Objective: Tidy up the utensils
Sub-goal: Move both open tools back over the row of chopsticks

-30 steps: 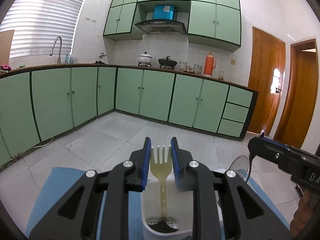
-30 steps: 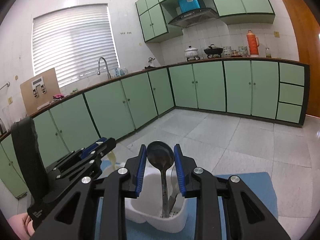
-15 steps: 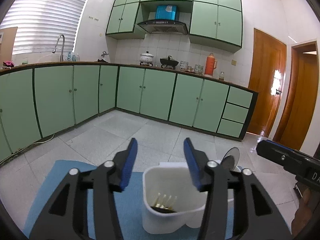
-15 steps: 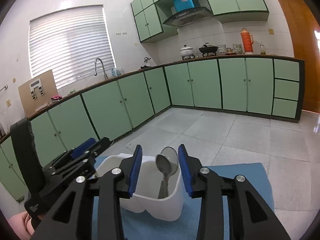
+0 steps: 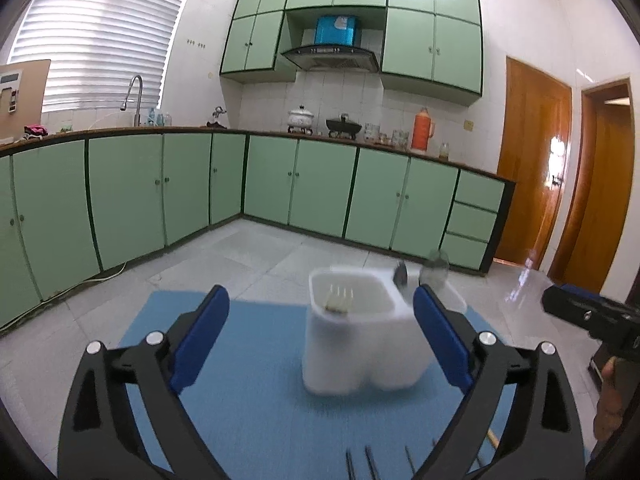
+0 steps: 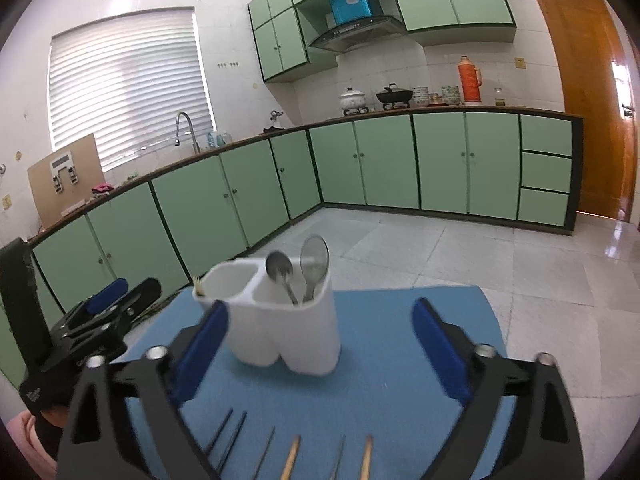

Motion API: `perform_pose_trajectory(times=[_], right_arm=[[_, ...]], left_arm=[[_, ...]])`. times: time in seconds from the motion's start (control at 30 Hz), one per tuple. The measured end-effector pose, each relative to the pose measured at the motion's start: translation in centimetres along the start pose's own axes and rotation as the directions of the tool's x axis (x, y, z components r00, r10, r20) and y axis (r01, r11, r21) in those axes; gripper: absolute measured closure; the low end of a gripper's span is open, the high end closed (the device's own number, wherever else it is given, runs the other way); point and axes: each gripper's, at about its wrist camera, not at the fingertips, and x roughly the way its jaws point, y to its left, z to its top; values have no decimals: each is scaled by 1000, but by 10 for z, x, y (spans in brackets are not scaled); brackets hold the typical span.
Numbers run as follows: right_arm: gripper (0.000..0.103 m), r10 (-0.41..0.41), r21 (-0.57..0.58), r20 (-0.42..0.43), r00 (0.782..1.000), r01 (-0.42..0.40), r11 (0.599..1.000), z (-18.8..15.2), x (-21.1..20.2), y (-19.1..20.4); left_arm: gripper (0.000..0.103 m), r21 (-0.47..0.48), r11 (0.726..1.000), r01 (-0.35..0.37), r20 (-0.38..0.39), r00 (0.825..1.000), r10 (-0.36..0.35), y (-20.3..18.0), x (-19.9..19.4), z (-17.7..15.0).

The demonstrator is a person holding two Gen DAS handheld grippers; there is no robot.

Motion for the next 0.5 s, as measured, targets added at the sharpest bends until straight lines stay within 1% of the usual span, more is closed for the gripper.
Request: perform_pose_trajectory(times=[0.07, 0.2, 0.33, 0.5], right_arm=[[6, -15, 8, -10, 1000, 15, 1000, -8, -11, 0], [6, -24, 24, -46, 999, 25, 999, -25, -28, -3], [6, -44, 20, -98, 994, 47, 999, -48, -43, -4], [6, -76, 38, -154, 985, 82, 996, -86, -69, -7]], left_arm=[[7, 4, 1000, -7, -24, 1000, 7, -1, -10, -8], [7, 9, 1000, 9, -94, 996, -8, -2, -32, -27], [7, 18, 1000, 9, -141, 990, -6, -4, -58, -50], [7, 32, 999, -19, -189, 982, 24, -2, -89, -80]])
